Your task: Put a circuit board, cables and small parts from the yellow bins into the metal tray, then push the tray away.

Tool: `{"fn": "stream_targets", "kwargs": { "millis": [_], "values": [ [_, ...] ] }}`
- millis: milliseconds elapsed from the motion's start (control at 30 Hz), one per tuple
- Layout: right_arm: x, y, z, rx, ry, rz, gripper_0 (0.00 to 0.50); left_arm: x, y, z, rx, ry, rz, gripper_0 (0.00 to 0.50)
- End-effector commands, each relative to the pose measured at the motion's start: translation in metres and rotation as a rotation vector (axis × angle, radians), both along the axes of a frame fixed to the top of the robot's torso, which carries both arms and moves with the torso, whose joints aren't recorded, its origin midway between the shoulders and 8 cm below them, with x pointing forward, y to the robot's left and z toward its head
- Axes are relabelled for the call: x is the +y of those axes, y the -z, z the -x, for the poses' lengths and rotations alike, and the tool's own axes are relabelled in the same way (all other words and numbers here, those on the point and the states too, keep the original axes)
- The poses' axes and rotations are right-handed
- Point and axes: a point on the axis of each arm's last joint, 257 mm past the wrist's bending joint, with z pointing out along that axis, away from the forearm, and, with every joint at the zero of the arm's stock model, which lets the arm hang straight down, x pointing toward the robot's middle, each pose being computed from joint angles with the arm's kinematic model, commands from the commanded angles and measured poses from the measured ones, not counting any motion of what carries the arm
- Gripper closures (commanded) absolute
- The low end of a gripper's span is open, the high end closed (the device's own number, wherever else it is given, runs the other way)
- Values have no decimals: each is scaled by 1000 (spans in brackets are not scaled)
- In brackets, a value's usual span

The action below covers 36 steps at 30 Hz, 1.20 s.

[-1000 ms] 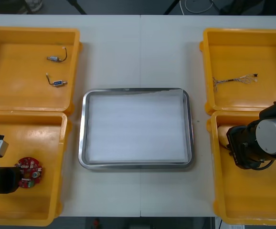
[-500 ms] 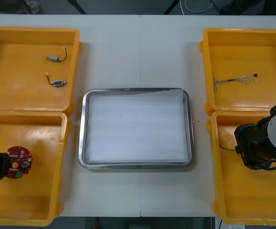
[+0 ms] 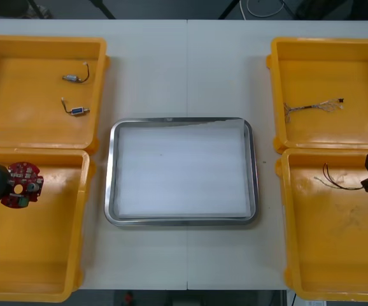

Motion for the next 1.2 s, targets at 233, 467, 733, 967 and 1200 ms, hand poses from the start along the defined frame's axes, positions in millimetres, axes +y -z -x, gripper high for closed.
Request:
{"fn": "stream_targets", "kwargs": {
  "millis": [233,467,733,967,1200],
  "values": [
    [-17,-76,7,-136,-301,186,499,-55,-59,-25,-62,-15,15,500],
    [-3,-98,20,-132,-582,300,498,-101,-58,-30,-59,25,15,500],
    [9,-112,35,-125,-855,432,483,-155,-47,-35,-62,76,55,500],
    [19,-123,44,-143,-1079,592,480,-199,-31,-37,-76,84,77,500],
    [32,-121,50,-156,-1253,688,481,-231,-3,-38,-69,113,79,500]
  ]
}}
